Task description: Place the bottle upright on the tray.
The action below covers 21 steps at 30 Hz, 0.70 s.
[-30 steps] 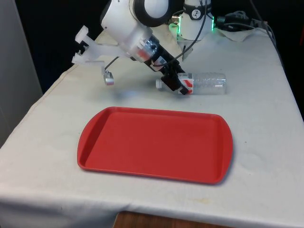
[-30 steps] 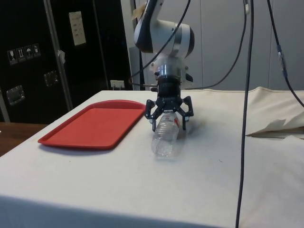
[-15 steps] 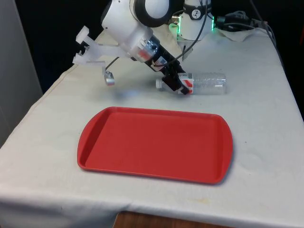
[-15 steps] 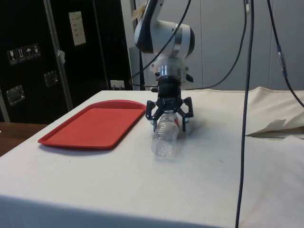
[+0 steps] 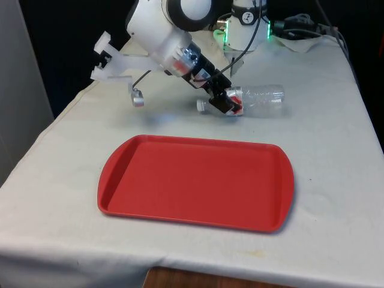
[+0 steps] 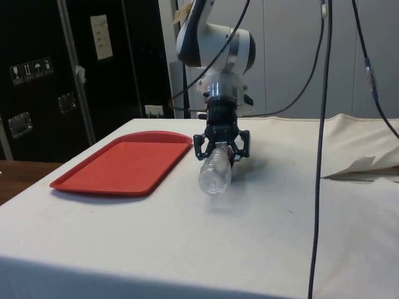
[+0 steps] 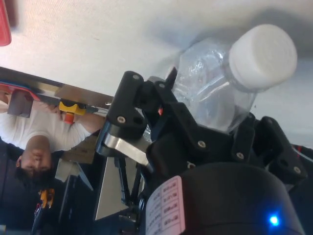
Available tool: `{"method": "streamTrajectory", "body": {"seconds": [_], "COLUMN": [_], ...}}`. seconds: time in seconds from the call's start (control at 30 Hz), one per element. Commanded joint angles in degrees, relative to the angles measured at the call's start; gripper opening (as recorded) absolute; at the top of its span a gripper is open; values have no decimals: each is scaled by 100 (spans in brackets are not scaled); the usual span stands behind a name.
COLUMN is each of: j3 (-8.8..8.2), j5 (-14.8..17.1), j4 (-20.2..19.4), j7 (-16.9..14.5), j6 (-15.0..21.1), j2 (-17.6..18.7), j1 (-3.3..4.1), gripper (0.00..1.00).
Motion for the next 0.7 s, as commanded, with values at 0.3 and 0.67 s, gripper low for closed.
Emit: {"method": "streamTrajectory", "body": {"seconds": [0.3, 0.67], "j3": [-23, -52], "j5": [-17, -206], "j4": [-17, -115], "j7": [52, 309], "j6": [0, 11], "j2": [-57, -384], "j1": [34, 74], "gripper": [0, 0]}}
